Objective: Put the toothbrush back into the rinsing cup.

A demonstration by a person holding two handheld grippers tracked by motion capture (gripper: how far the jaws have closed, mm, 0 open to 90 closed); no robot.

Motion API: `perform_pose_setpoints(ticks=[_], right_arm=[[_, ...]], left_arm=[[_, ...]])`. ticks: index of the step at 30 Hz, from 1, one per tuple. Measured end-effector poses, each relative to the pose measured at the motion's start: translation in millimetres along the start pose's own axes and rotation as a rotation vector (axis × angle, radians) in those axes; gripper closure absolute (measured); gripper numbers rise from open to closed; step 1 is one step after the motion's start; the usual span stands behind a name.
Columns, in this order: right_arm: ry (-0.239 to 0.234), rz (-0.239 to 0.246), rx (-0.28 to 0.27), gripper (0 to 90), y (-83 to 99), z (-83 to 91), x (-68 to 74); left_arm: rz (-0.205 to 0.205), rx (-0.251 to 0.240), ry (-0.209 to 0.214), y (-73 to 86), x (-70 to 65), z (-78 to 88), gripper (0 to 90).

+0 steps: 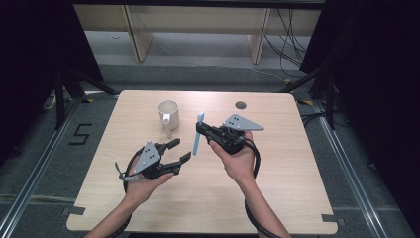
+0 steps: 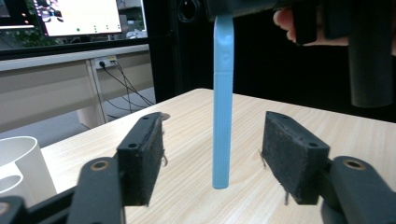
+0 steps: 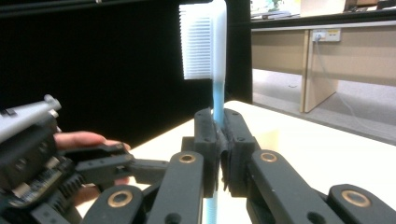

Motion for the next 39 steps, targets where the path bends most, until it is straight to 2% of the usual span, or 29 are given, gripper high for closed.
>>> perform_pose_setpoints(ticks=[2, 6, 8, 10, 13, 18, 20, 23, 24, 28, 39], right_arm=[[0.013, 0.023, 0.014, 86.5, 1.0, -0.4, 1.6], [0.025, 0.055, 0.01, 86.5, 0.8, -1.3, 2.7], [0.015, 0.045, 0.012, 86.5, 0.8, -1.6, 5.1], [0.024, 0.057, 0.025, 86.5, 0.8, -1.1, 6.2], [0.02, 0.072, 0.014, 86.5, 0.7, -2.6, 6.7], [0.041, 0.095, 0.004, 86.5, 0.9, -3.5, 6.5], [0.032, 0.063, 0.025, 86.5, 2.7, -3.8, 10.1], [0.047, 0.071, 0.027, 86.5, 3.3, -4.3, 10.4], [0.042, 0.06, 0.032, 86.5, 4.2, -5.0, 12.8], [0.049, 0.087, 0.028, 86.5, 4.3, -6.8, 12.2], [0.046, 0.09, 0.029, 86.5, 4.9, -8.0, 13.8]], left_arm=[[-0.014, 0.024, 0.009, -5.1, -1.5, -1.2, 42.6], [-0.012, 0.037, 0.018, -9.5, -2.4, -5.4, 44.7], [-0.016, 0.051, 0.023, -13.4, -1.7, -10.4, 45.6], [-0.009, 0.055, 0.021, -15.0, -1.1, -14.1, 47.0], [-0.011, 0.066, 0.015, -15.6, 0.3, -17.9, 48.1], [0.003, 0.074, 0.004, -16.8, 0.7, -24.8, 52.9], [0.005, 0.076, -0.003, -17.2, 0.8, -27.5, 55.1], [0.01, 0.089, -0.015, -16.6, 1.6, -31.5, 58.3], [0.012, 0.091, -0.034, -16.3, 3.1, -33.0, 59.7], [0.026, 0.086, -0.046, -16.5, 4.9, -34.6, 63.4], [0.023, 0.078, -0.057, -18.2, 5.5, -36.5, 72.6]])
Point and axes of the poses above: each handheld gripper's, and its own axes: z roughly backward along the jaws, y roughly out of its underside, x roughly to its left, the point moved 3 cm from there along -z, roughly forward along the jaws, and after that the axes turned 14 degrees about y, right-handed, at the moved point
